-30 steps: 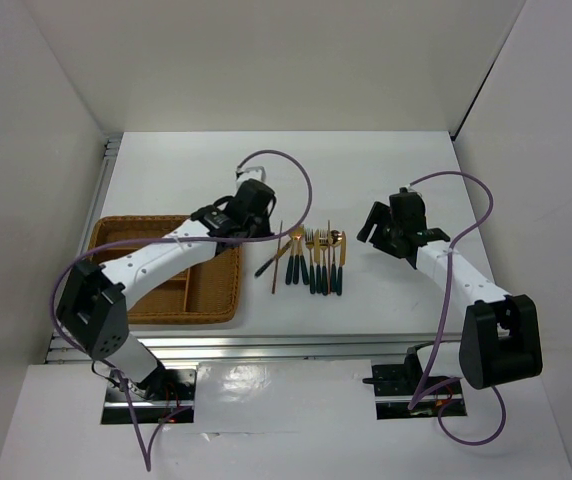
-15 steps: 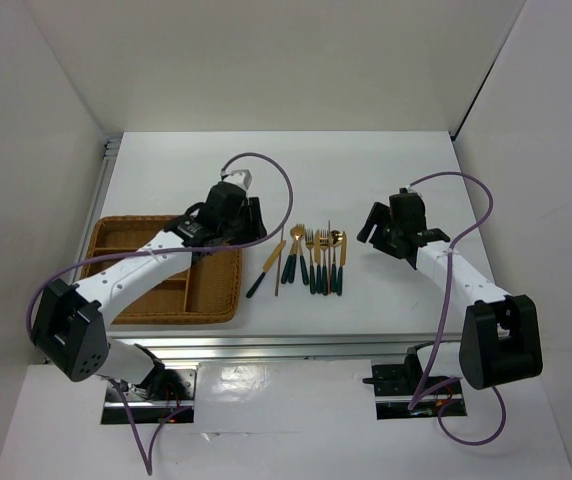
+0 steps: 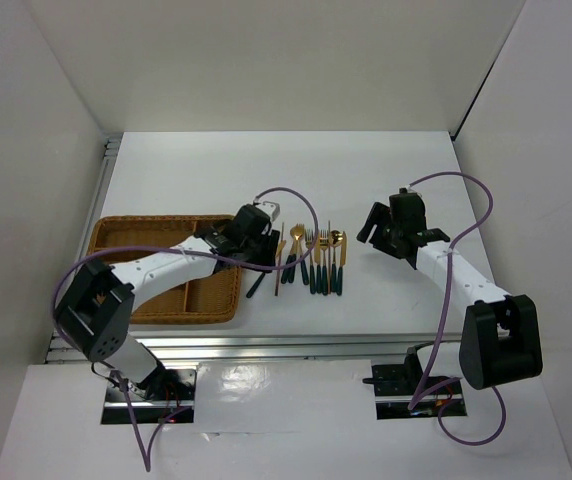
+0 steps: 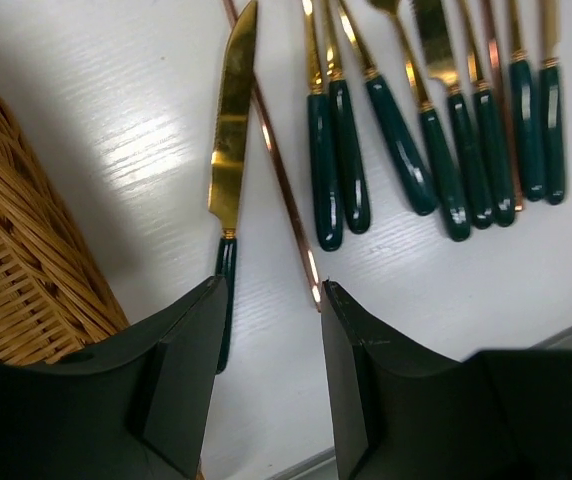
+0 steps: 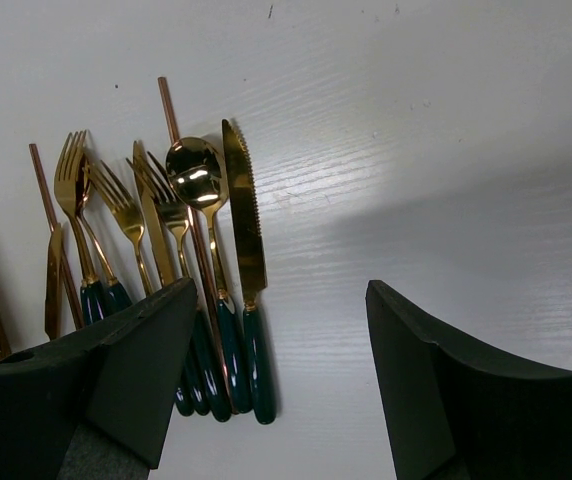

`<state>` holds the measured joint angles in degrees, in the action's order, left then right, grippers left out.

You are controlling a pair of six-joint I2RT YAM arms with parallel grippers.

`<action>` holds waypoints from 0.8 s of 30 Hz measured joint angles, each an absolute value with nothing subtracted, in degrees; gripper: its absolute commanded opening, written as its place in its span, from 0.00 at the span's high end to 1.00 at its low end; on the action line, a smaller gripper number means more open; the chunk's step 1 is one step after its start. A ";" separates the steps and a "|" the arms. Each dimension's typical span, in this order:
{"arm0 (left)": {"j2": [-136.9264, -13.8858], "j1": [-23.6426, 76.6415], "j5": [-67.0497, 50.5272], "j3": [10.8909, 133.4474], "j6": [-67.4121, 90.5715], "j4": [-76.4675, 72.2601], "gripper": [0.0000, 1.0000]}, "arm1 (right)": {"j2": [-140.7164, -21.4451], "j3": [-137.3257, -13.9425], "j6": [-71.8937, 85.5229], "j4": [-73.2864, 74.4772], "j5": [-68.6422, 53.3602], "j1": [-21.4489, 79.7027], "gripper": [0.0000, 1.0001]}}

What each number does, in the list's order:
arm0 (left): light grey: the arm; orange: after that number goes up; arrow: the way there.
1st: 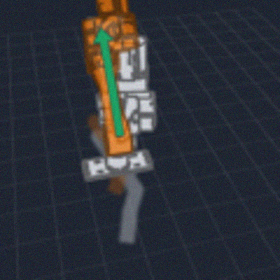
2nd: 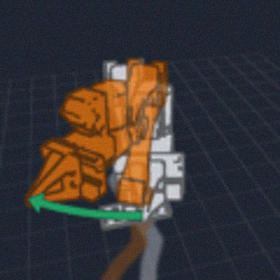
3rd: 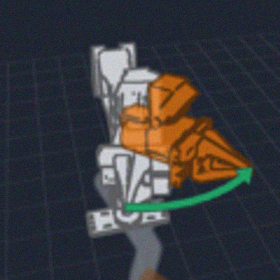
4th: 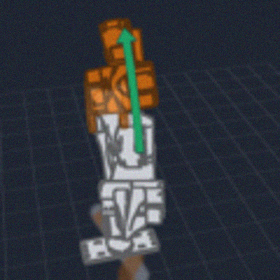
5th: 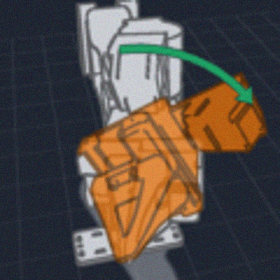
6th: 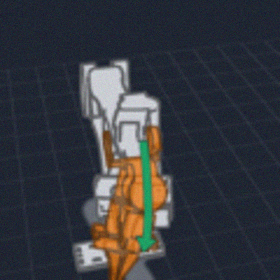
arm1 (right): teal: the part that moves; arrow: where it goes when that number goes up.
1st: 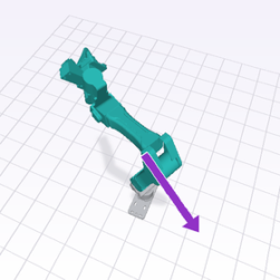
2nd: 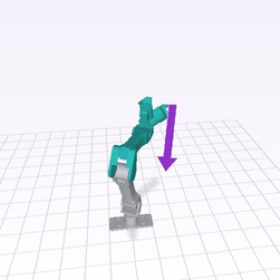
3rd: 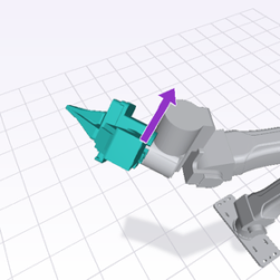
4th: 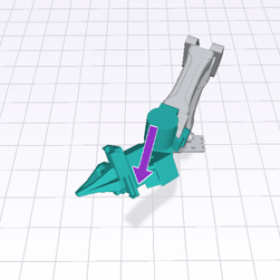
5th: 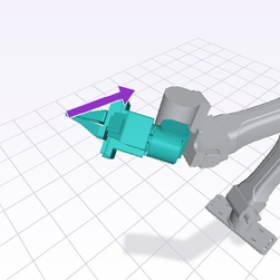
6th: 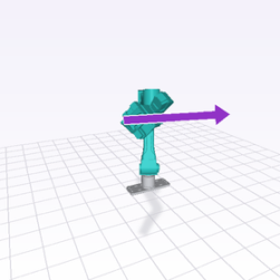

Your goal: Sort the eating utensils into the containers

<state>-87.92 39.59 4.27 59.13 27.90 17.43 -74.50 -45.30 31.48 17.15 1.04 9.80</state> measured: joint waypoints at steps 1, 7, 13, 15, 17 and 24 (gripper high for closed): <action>-88.68 39.59 4.49 59.09 27.46 17.45 0.44 | -74.50 -45.30 31.48 17.15 1.04 9.80 0.24; -93.41 39.57 6.11 58.67 27.18 18.31 0.44 | -74.54 -45.30 31.48 17.15 1.02 9.80 0.24; -96.90 39.92 6.57 58.59 27.18 18.52 0.44 | -75.70 -45.30 31.48 17.15 1.02 9.80 0.24; -97.32 40.27 6.59 58.59 27.14 18.46 0.44 | -75.88 -45.30 31.48 17.12 1.02 9.80 0.24; -97.78 40.38 6.59 58.59 27.14 18.31 0.45 | -75.88 -45.30 31.48 17.12 1.02 9.80 0.24; -100.31 40.38 8.56 59.27 27.14 17.74 0.55 | -75.88 -45.30 31.48 17.12 0.84 9.80 0.24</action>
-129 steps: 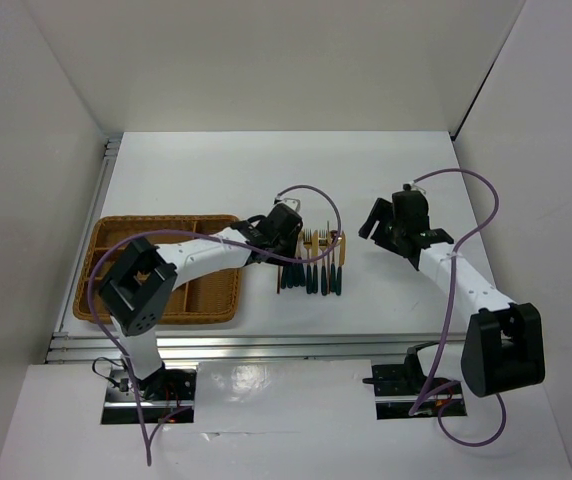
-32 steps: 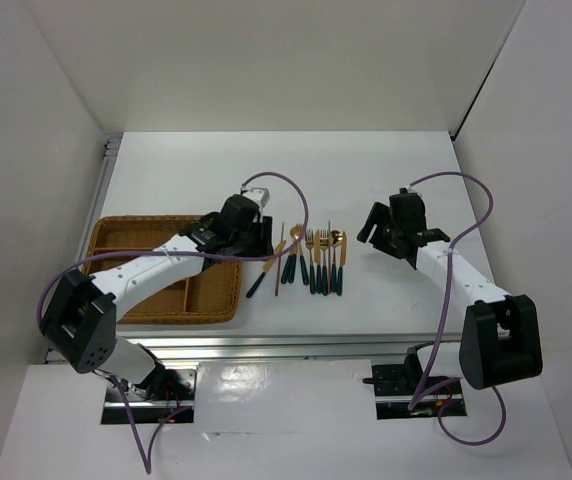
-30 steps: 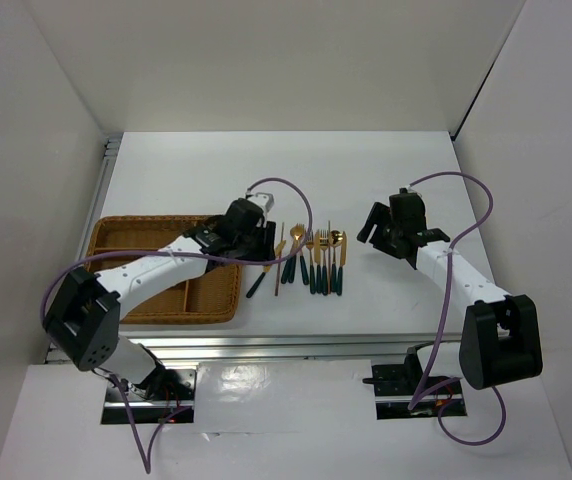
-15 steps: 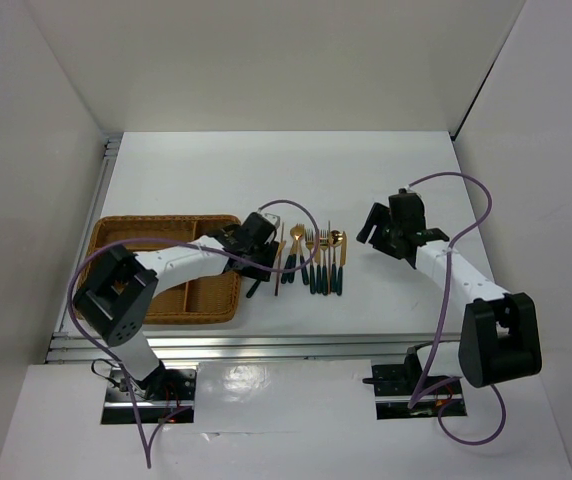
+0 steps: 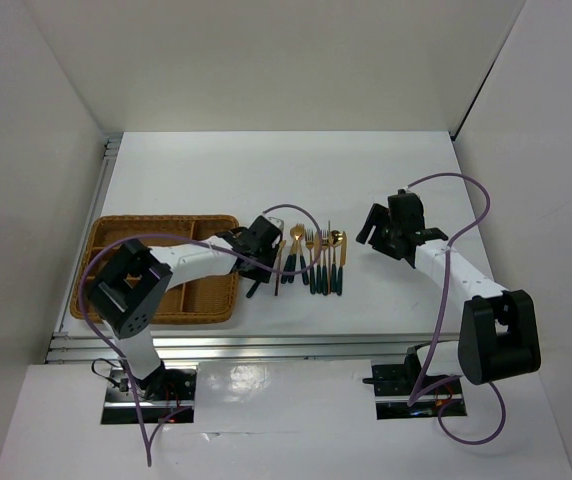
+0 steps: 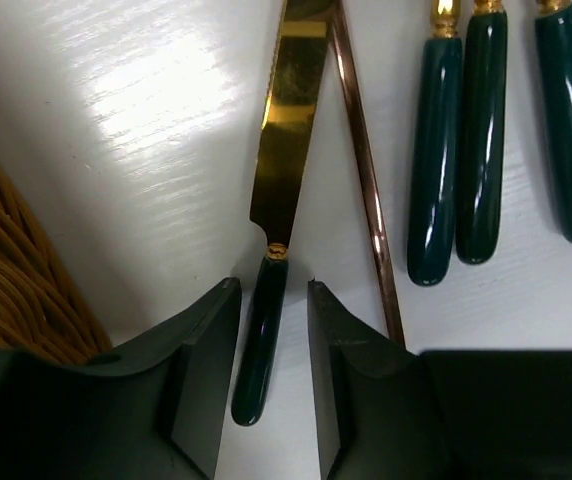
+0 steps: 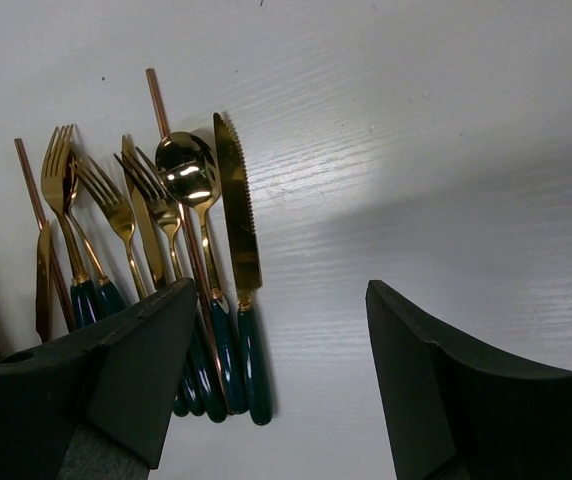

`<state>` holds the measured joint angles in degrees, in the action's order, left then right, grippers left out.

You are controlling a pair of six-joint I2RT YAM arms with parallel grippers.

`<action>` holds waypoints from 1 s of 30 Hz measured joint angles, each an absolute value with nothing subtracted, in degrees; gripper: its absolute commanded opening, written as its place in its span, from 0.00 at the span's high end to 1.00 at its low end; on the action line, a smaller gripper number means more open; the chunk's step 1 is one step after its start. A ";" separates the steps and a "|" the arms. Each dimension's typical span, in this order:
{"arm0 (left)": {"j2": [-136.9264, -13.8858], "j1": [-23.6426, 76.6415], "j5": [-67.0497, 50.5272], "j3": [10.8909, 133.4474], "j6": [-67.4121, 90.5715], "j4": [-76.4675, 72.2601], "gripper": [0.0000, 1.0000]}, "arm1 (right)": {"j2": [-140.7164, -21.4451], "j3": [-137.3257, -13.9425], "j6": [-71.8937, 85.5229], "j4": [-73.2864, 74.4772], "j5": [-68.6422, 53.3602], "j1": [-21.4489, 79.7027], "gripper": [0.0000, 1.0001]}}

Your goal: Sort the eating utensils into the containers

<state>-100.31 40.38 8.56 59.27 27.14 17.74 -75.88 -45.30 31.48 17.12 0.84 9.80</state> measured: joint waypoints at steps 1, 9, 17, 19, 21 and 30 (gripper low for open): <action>-100.49 40.36 8.82 59.37 27.20 17.72 0.58 | -75.88 -45.30 31.48 17.12 0.78 9.80 0.24; -102.02 40.38 9.78 61.19 27.31 17.74 0.80 | -75.88 -45.30 31.48 17.12 0.62 9.80 0.24; -101.32 40.42 9.13 62.30 28.82 20.45 0.81 | -75.88 -45.30 31.48 17.12 0.62 9.80 0.24; -99.42 40.45 9.21 62.50 29.02 21.71 0.81 | -75.88 -45.30 31.48 17.12 0.67 9.80 0.24; -95.94 40.45 9.63 63.13 29.45 23.03 0.81 | -75.85 -45.30 31.48 17.10 0.69 9.80 0.24; -76.29 39.64 14.00 66.13 32.38 23.90 0.78 | -75.70 -43.88 31.48 16.69 0.75 9.80 0.24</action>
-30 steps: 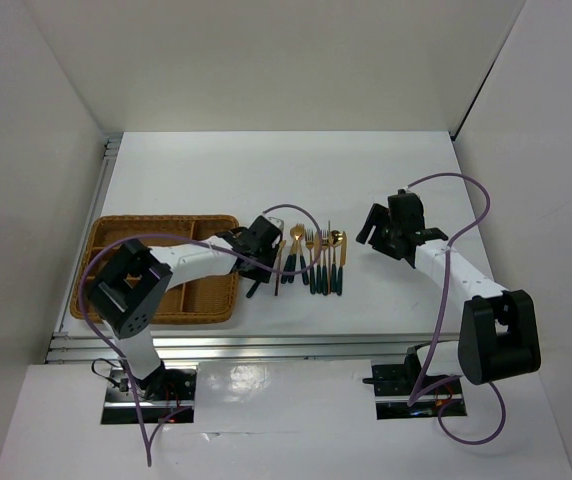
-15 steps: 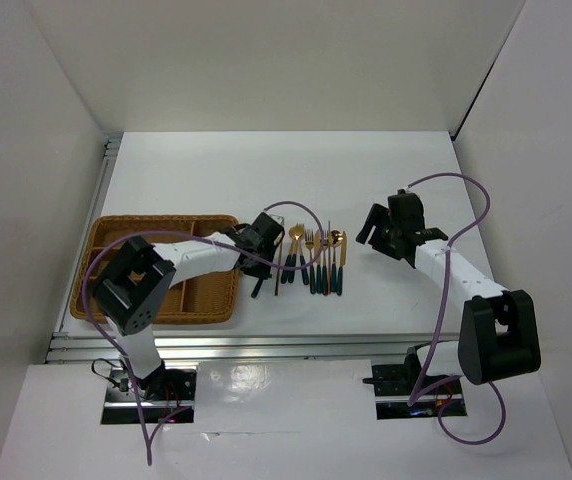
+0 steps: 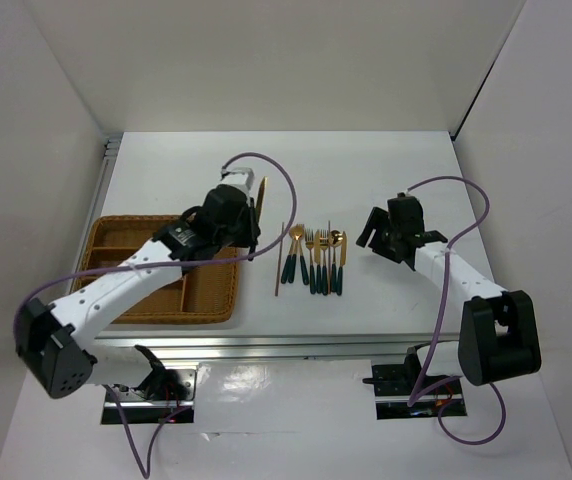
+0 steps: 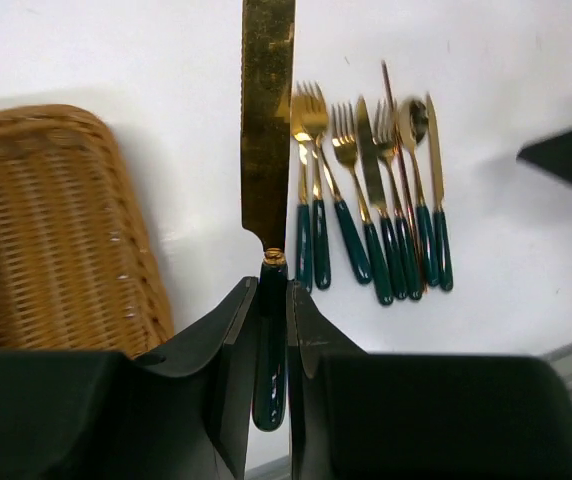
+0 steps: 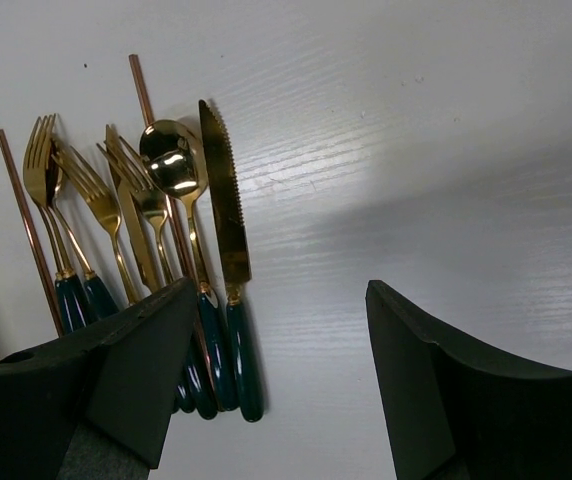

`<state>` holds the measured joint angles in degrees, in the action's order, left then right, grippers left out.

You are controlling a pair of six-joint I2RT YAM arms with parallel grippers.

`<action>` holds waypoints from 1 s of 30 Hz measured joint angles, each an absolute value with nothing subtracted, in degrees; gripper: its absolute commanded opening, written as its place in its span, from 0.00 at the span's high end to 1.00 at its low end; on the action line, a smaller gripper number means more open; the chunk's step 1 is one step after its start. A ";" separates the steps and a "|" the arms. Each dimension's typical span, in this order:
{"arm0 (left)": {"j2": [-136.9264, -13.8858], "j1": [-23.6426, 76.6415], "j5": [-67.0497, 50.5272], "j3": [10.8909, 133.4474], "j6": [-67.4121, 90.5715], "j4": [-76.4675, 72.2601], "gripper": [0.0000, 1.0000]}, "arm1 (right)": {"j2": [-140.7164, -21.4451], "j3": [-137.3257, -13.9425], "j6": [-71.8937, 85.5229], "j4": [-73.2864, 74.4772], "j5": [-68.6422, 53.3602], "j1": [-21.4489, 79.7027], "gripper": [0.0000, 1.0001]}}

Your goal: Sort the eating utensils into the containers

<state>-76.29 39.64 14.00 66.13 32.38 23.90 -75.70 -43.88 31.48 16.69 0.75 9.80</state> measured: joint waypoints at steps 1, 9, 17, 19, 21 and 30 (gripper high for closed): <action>-74.61 39.05 14.70 65.80 33.01 23.75 0.78 | -75.61 -43.77 31.48 16.69 0.69 9.80 0.24; -67.42 27.18 20.27 58.04 41.10 27.51 0.78 | -75.57 -43.53 31.44 16.25 -0.25 9.80 0.24; -61.12 15.81 24.36 51.27 54.96 28.56 0.78 | -75.57 -43.53 31.11 16.08 -0.93 9.80 0.24; -61.43 13.63 25.04 51.22 58.04 28.25 0.78 | -75.57 -43.53 31.00 16.08 -0.91 9.80 0.24; -61.91 11.79 25.78 51.22 62.17 28.05 0.78 | -75.57 -43.53 30.98 16.05 -0.91 9.80 0.24; -67.33 6.68 28.08 50.35 80.09 27.62 0.78 | -75.57 -43.53 30.83 16.05 -0.91 9.80 0.24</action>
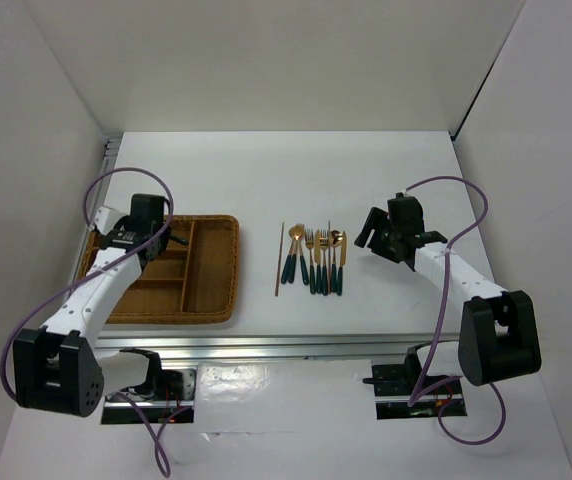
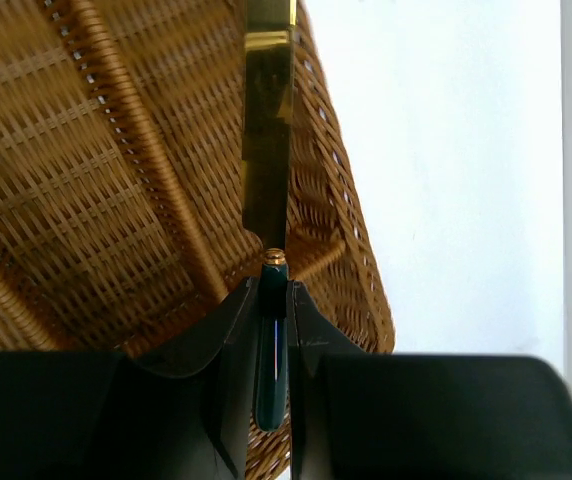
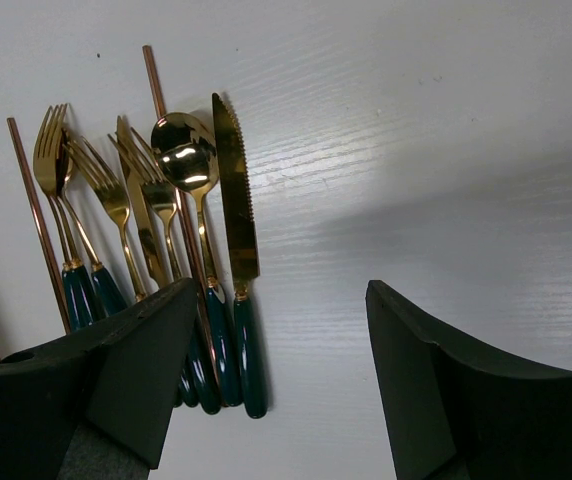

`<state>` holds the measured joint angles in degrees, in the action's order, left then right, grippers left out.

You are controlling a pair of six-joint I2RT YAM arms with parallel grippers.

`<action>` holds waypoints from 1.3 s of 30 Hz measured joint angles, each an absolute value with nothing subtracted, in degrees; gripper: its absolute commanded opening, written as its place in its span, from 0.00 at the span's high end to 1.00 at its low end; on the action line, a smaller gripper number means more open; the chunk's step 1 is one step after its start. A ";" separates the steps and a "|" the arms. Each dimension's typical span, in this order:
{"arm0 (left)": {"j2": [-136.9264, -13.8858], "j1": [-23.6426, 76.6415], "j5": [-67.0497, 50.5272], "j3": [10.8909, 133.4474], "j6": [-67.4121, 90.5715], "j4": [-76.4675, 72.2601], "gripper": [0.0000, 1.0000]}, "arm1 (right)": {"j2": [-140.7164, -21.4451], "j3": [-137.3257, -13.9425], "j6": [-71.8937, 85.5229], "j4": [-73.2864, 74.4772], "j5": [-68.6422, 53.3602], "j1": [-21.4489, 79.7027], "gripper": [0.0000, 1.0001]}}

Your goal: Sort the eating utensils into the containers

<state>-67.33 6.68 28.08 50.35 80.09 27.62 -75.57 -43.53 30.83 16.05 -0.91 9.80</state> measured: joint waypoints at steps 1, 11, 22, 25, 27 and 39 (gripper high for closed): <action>-68.29 6.13 28.23 50.35 81.95 27.70 0.78 | -75.57 -43.53 30.81 16.05 -0.91 9.80 0.24; -77.65 2.87 27.70 52.73 94.80 30.74 0.80 | -75.57 -43.53 30.79 16.08 -0.89 9.80 0.24; -84.12 -1.39 22.70 54.85 93.41 27.09 0.76 | -75.57 -43.53 30.79 16.12 -0.86 9.80 0.24; -86.59 -2.61 20.62 56.88 91.66 27.05 0.71 | -75.57 -43.53 30.79 16.12 -0.86 9.80 0.24; -87.35 -3.05 19.42 58.15 90.54 27.16 0.60 | -75.57 -43.53 30.79 16.12 -0.86 9.80 0.24; -83.61 -3.51 16.32 59.44 84.36 28.40 0.24 | -75.57 -43.53 30.79 16.12 -0.86 9.80 0.24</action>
